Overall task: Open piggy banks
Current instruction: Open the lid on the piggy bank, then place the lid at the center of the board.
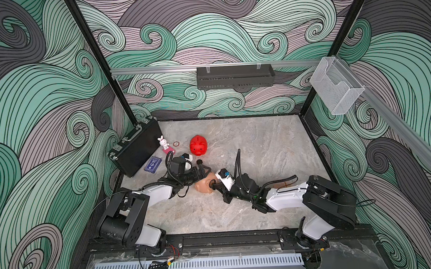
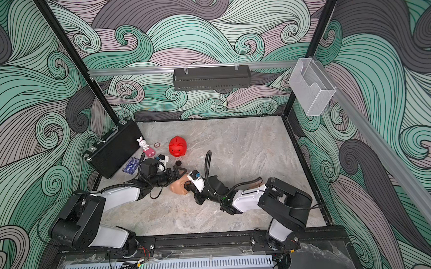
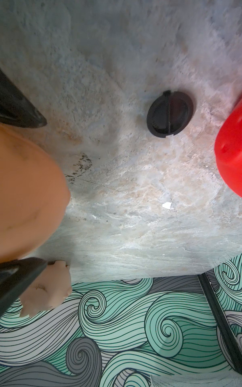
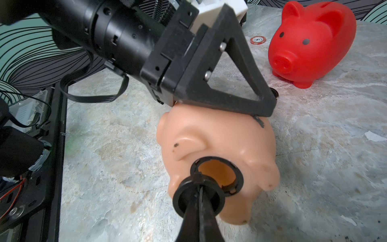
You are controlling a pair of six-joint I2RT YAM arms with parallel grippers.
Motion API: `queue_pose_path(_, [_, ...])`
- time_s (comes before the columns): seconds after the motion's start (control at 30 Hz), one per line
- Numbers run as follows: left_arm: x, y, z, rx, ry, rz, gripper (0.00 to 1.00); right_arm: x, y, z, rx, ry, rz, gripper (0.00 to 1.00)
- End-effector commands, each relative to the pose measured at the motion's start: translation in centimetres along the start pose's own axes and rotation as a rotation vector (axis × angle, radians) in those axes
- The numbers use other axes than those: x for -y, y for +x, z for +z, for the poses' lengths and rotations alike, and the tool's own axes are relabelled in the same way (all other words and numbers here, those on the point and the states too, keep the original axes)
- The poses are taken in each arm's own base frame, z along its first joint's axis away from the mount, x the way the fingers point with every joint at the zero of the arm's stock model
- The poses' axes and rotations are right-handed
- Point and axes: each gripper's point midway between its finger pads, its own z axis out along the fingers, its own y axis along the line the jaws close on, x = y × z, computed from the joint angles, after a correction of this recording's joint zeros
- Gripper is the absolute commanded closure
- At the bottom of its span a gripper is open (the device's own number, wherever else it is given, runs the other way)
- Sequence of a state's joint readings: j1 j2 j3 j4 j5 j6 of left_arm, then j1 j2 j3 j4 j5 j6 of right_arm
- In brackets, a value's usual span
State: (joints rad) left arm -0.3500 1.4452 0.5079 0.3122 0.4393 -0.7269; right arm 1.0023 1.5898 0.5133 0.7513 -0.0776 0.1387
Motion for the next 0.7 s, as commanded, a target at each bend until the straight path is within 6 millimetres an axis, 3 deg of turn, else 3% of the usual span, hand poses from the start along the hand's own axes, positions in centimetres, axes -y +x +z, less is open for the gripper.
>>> queue_pose_path(0.0, [-4.6, 4.9, 0.1, -0.154, -0.162, -0.062, 0.08, 0.6, -0.2, -1.4, 0.006, 0.043, 0.015, 1.0])
queue_pose_path(0.2, [-4.6, 4.5, -0.3, -0.135, -0.187, -0.056, 0.08, 4.2, 2.6, -4.6, -0.171, 0.284, 0.186, 1.0])
queue_pose_path(0.43, [-4.7, 4.3, -0.8, -0.122, -0.223, -0.049, 0.08, 5.7, 6.4, -8.2, -0.431, 0.433, 0.349, 1.0])
queue_pose_path(0.67, [-3.6, 3.4, -2.0, -0.078, -0.266, -0.003, 0.08, 5.8, 8.2, -10.0, -0.584, 0.442, 0.484, 1.0])
